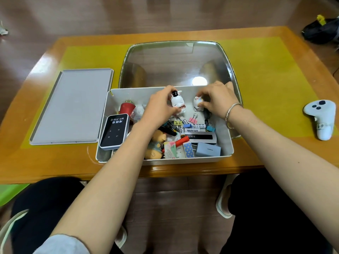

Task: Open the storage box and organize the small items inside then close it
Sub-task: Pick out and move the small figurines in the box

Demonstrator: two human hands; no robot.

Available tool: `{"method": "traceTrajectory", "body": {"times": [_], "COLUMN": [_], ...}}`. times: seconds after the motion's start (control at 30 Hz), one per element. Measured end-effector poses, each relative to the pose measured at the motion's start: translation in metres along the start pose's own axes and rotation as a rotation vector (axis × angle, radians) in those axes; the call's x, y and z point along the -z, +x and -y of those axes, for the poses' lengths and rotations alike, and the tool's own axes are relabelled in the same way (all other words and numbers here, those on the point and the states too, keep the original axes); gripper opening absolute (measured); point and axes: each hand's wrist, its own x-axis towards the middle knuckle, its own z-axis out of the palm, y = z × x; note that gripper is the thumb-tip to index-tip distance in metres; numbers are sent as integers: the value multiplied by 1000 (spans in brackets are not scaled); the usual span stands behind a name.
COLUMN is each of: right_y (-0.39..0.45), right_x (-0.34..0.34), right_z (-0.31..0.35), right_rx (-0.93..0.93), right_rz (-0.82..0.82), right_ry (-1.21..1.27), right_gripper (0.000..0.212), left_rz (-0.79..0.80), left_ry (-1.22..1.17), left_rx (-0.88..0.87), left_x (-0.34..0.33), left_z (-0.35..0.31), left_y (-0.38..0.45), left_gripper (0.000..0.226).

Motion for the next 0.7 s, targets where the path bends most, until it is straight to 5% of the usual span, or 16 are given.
{"method": "traceTrajectory", "body": {"times": [0.7], "right_y": [-4], "right_x": [-2], "right_z": [6], "right_rx": [-59], "right_rz": [-84], "right_ry": [-198], "right_gripper": [23], "left_rz": [-201], "left_ry": [99], "left_rx": [-15], "left_x": [-19], "left_z": [8], "left_y": [-4], "left_gripper": [38]}}
